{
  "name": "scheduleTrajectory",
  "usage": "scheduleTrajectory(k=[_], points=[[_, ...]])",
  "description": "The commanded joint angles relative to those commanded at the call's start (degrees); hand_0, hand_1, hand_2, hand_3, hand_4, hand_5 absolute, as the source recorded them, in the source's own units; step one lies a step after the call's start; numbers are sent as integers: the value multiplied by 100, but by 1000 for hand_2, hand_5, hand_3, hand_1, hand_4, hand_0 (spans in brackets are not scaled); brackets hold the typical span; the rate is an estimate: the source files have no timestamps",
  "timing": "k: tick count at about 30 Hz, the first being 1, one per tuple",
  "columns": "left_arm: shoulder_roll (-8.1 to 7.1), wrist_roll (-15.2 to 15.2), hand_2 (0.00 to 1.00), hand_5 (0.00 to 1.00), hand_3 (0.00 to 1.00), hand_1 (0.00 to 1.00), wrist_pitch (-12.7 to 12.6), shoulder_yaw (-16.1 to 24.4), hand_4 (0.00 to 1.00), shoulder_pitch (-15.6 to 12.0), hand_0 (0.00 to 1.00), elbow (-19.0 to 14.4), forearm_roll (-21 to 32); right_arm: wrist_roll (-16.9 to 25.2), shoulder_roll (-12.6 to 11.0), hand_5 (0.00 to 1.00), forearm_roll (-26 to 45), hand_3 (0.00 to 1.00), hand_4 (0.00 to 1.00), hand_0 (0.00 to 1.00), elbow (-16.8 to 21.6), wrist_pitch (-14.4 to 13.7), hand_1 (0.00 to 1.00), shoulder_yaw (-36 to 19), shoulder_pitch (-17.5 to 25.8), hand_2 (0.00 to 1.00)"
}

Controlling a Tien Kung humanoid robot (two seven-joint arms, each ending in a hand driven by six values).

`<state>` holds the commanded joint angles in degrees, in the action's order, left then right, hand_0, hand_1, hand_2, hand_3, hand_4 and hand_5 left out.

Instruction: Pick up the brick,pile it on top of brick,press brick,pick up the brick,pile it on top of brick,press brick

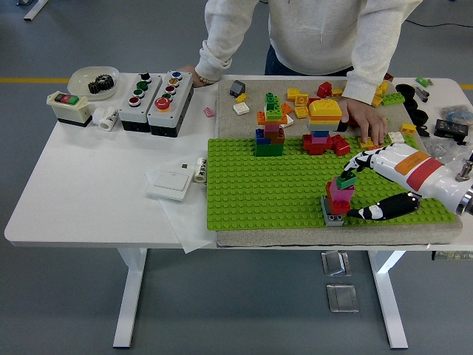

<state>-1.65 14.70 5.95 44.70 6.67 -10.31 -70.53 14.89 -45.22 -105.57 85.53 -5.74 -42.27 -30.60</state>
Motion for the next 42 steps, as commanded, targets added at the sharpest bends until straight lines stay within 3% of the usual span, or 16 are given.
scheduleTrajectory(k=[22,42], points=[[-3,3,606,510,534,714,-7,4,529,11,800,0,1,-14,-3,509,-20,627,902,328,0,4,443,-13,-16,598],[-4,3,606,510,534,718,-12,11,530,29,801,0,19,7,14,495,-18,626,897,342,-19,-64,483,-40,-26,630]])
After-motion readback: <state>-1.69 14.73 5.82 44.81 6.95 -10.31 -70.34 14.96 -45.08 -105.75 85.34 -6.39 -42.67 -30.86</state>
